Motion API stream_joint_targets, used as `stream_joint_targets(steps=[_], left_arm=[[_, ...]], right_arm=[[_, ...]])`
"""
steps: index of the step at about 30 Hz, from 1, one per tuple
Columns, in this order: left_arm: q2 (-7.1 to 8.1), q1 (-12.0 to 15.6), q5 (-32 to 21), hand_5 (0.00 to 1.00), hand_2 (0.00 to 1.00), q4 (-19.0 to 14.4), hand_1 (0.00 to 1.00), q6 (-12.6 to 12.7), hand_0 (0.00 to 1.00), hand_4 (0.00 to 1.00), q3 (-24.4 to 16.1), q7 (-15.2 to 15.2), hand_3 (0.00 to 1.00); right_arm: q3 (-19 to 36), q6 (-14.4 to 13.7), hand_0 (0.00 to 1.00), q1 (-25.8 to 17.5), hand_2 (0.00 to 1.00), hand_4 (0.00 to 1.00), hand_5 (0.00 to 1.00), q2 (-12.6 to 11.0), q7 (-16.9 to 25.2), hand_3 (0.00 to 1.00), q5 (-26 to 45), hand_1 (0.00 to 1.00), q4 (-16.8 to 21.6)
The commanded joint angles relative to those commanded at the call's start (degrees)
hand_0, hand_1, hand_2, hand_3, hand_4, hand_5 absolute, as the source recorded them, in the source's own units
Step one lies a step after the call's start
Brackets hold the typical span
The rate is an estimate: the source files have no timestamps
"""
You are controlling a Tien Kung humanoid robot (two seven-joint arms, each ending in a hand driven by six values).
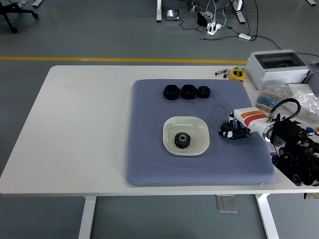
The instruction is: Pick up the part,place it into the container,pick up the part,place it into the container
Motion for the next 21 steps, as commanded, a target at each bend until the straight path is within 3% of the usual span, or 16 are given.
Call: stream_joint_targets(steps=[18, 19, 21], left_arm=[[0.04, 0.03, -0.19, 0.671, 0.75, -0.07, 0.714, -0.03, 0.705, 0.674, 0.19, 0.03, 0.655], [0.05, 0.04, -0.21, 0.675, 0.749, -0.08, 0.714, -0.04, 0.705, 0.676, 0.22, 0.03, 0.654], [0.06, 0.05, -0.16, 0.675, 0.749, -0.09, 0.714, -0.06, 0.705, 0.676, 0.2, 0.03, 0.654]], right_arm=[[2.1, -0.7, 0.077, -0.13, 0.397, 0.857, 0.655, -0.43, -0.36, 0.473, -0.59, 0.215, -0.11], [2.22, -0.72, 0.09, -0.15, 0.41, 0.857, 0.585, -0.45, -0.34, 0.49, -0.69, 0.23, -0.08], [2.33, -0.74, 0.09, -0.17, 0.41, 0.857, 0.585, -0.47, -0.22, 0.49, -0.82, 0.23, 0.02]])
